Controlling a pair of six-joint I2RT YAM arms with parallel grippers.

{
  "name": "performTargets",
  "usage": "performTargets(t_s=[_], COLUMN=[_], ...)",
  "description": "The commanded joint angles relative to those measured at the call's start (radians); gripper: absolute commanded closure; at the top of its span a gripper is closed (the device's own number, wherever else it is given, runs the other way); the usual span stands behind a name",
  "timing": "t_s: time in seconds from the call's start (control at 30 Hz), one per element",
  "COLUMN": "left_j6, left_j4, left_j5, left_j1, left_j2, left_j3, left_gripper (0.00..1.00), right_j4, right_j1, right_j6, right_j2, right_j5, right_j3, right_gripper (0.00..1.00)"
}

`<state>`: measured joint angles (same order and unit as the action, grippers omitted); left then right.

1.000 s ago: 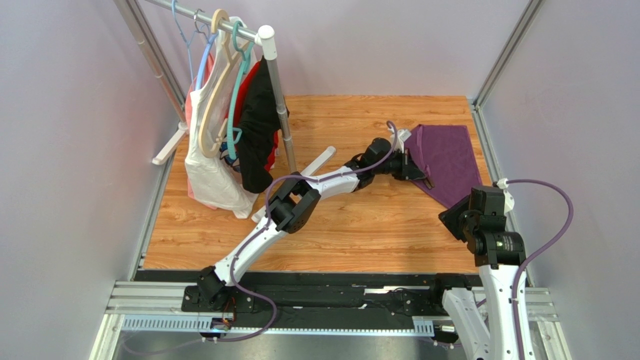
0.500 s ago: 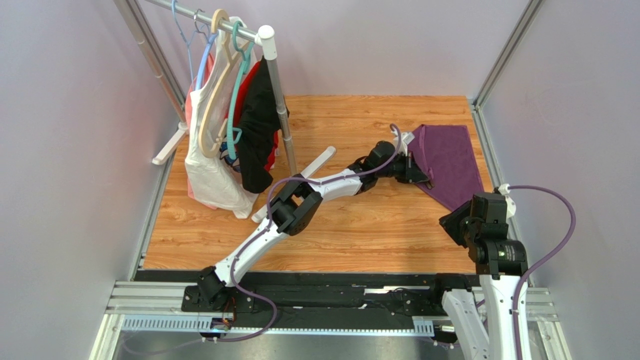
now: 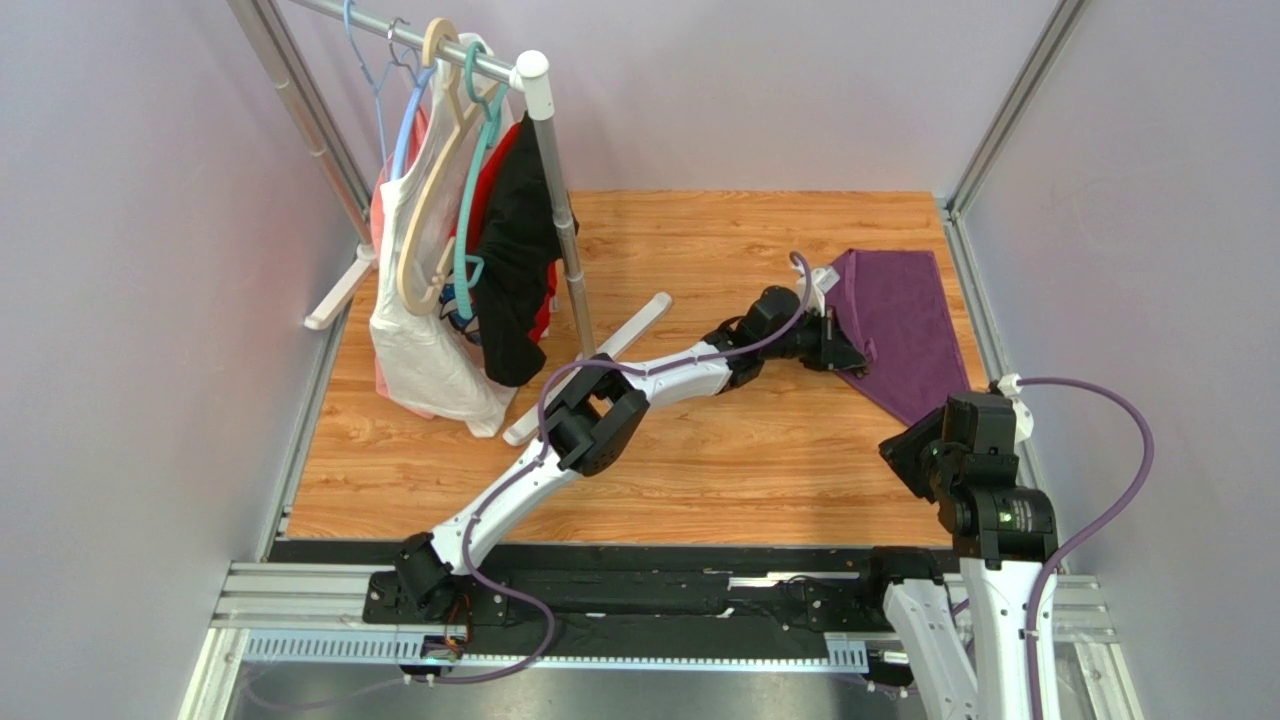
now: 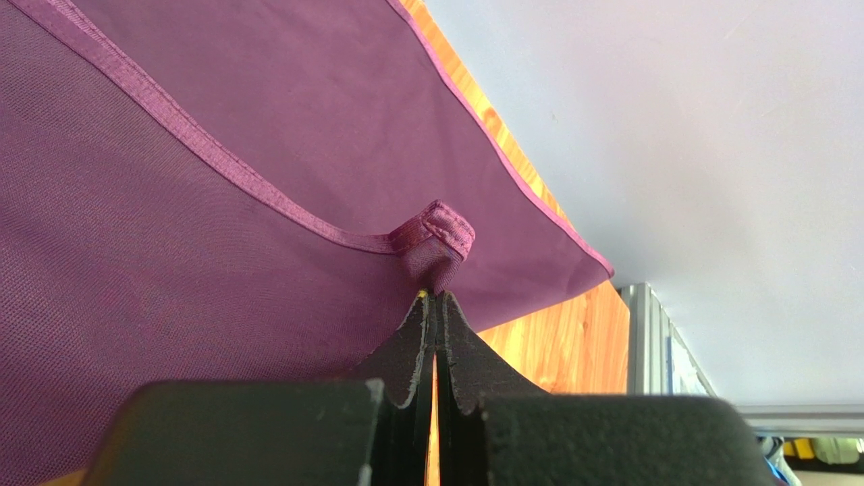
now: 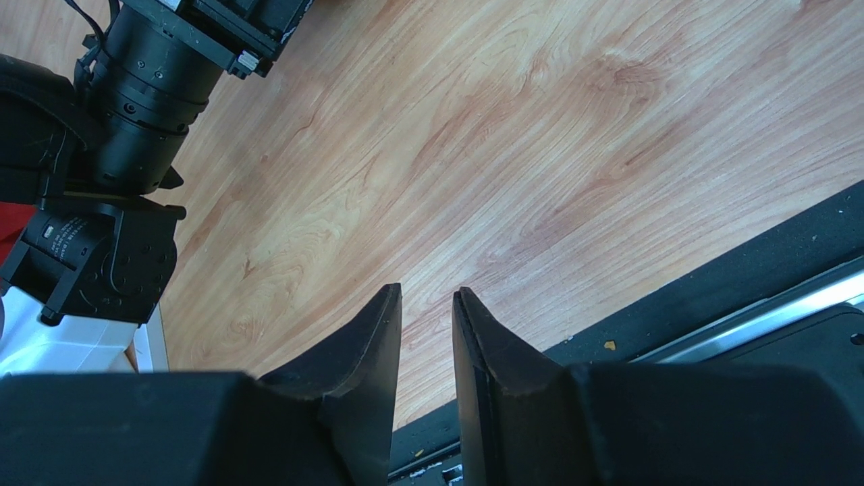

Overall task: Fold the napkin, place the utensils inside, and roll it up
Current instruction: Fold the napkin

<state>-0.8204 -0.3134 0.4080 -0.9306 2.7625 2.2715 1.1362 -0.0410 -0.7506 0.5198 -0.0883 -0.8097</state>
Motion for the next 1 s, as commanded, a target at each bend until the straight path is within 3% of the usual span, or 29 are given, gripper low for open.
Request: performTargets(t_s=[0.0,0.03,0.07,0.1,0.23,0.27,0.37,0.57,0.7,0.8,0.83,0.97], left_j6=[0.018,0.009,0.003,-0.002,-0.029,-0.036,-0.046,-0.08,0.054,0.222,0.251,0.334], left_j4=[-0.016,-0.012,-0.01,-0.009,-0.009,-0.015,-0.024,-0.02,0.069,0.24,0.275,0.381], left_j5=[-0.009,-0.012,-0.015,-0.023,-0.021,-0.011,-0.005,0.026,0.006,-0.006,-0.008,-0.044], left_j1=[-0.016,-0.016,-0.016,-0.016,-0.016,-0.016,-0.016,0.016,0.068,0.108,0.124,0.193], left_j2=[0.003,0.005,0.002,0.0,0.002,0.0,-0.024,-0.138,-0.357,-0.541,-0.62,-0.808], left_j3=[0.039,0.037,0.037,0.037,0.039,0.039,0.04,-0.021,-0.267,-0.392,-0.426,-0.672], left_gripper=[1.0,0.96,0.8,0.72,0.54,0.44,0.35,0.27,0.25,0.25,0.24,0.23], right_j4=[0.011,0.013,0.017,0.019,0.03,0.034,0.043,0.043,0.034,-0.01,-0.036,-0.154], right_j1=[-0.003,-0.003,-0.003,-0.003,-0.003,-0.003,-0.003,-0.003,-0.005,-0.019,-0.029,-0.179], right_j6=[0.014,0.014,0.014,0.014,0.014,0.013,0.013,0.007,0.0,-0.004,-0.009,-0.046], right_j2=[-0.015,-0.017,-0.02,-0.021,-0.038,-0.041,-0.044,-0.006,0.071,0.153,0.176,0.265], right_j5=[-0.001,-0.001,-0.001,-0.001,-0.01,-0.011,-0.034,-0.085,-0.174,-0.237,-0.254,-0.173], right_j3=[-0.003,-0.002,-0.003,-0.003,-0.006,-0.009,-0.02,-0.046,-0.109,-0.134,-0.138,-0.082], right_gripper=[0.71,0.71,0.71,0.71,0.71,0.71,0.71,0.71,0.68,0.57,0.49,0.45])
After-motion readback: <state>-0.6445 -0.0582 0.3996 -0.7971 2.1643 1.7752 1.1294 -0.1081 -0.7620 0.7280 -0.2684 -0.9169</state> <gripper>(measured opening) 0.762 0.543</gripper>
